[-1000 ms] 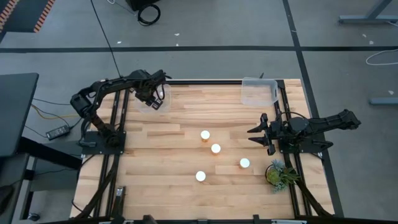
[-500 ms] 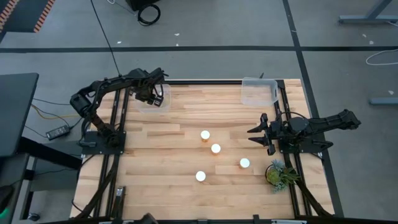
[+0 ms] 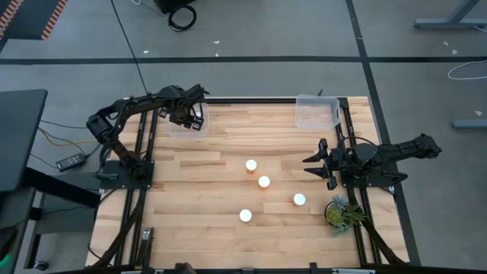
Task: Pick and place medicine bottles into bin by pill shape (circle, oval)
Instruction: Put the yellow tablet bottle into the left transparent bin
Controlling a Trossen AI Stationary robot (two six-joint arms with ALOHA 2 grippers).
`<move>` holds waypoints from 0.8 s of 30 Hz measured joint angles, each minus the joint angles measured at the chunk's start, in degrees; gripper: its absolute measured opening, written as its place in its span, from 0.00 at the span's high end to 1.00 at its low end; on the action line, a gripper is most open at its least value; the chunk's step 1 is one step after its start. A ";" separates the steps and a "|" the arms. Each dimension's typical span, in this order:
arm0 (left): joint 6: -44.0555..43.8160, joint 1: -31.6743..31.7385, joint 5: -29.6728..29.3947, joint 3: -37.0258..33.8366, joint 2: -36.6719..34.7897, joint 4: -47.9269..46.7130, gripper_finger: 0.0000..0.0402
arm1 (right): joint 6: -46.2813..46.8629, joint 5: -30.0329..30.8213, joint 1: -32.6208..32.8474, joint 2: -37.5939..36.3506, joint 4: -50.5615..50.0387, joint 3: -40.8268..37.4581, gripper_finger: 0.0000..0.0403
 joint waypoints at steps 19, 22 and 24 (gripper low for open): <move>2.55 0.04 0.03 0.01 3.25 0.47 0.65 | 0.00 0.00 0.02 0.02 0.00 0.00 0.61; 2.57 0.05 0.03 0.01 3.25 0.12 0.64 | 0.00 0.00 0.00 0.02 0.00 0.00 0.61; 2.57 0.04 0.06 0.01 3.25 -0.32 0.64 | 0.00 0.00 0.01 0.02 0.00 0.00 0.61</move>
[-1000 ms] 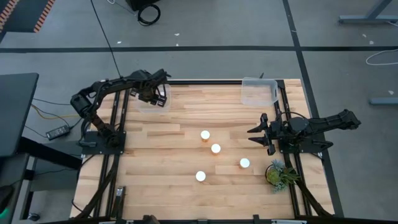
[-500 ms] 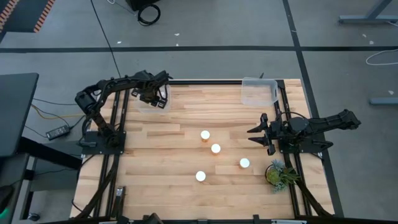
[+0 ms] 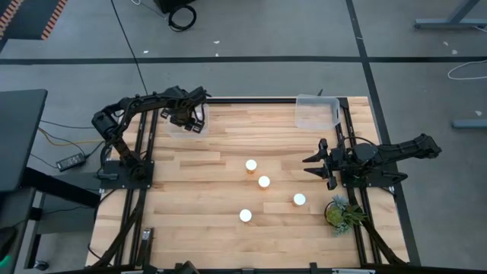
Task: Pick and place medicine bottles into bin by pill shape (circle, oval)
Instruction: Put the yellow tablet bottle into the left transparent bin
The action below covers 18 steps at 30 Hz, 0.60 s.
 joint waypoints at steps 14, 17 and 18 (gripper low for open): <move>1.31 0.00 0.00 0.00 0.00 -0.03 0.58 | 0.00 0.00 0.01 0.00 0.00 0.00 0.61; 2.52 0.02 0.00 0.00 0.00 0.01 0.56 | 0.00 0.00 0.00 -0.01 0.00 0.00 0.61; 2.96 0.02 -0.02 0.00 0.00 0.04 0.55 | 0.00 0.01 0.01 0.00 0.00 0.00 0.61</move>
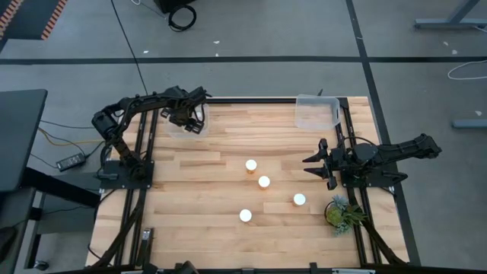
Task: Pick and place medicine bottles into bin by pill shape (circle, oval)
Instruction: Put the yellow tablet bottle into the left transparent bin, then put the orange capsule bottle into the right transparent bin
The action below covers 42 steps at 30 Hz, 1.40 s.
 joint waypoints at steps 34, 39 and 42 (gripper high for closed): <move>6.86 -22.07 1.65 -17.36 -36.14 22.13 0.59 | 0.00 -0.01 -0.01 0.00 0.00 0.00 0.61; 8.88 -25.79 5.72 -27.56 -43.31 41.38 0.63 | 0.00 -0.01 -0.02 0.00 0.00 0.00 0.61; 11.97 -26.96 8.15 -33.01 -45.53 51.71 0.67 | 0.00 -0.01 -0.02 0.00 0.00 0.00 0.61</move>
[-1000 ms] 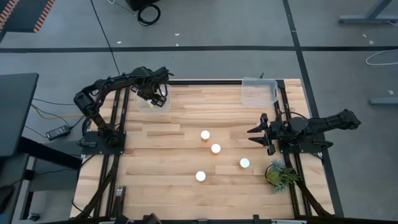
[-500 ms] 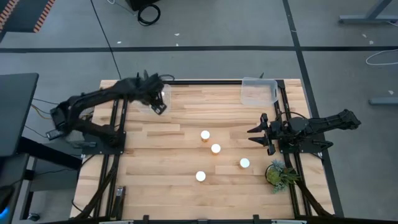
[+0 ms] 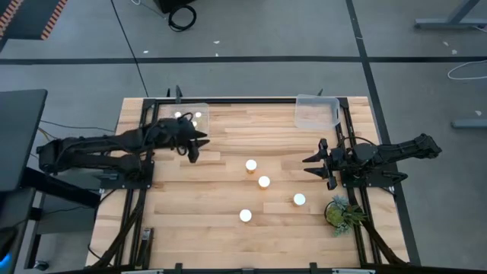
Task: Pick and place medicine bottles into bin by pill shape (circle, oval)
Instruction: Put the orange capsule bottle into the right transparent bin
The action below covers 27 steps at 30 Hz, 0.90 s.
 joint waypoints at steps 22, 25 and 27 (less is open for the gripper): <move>17.74 1.84 15.69 -25.76 -1.86 54.99 0.88 | 0.00 0.00 0.01 -0.01 0.00 0.00 0.61; 18.12 2.30 15.92 -26.09 -3.02 55.50 0.89 | 0.00 0.00 0.00 0.00 0.02 0.00 0.61; 18.14 2.55 18.09 -26.11 -3.82 55.36 0.90 | 0.01 0.00 0.00 -0.01 0.00 0.00 0.61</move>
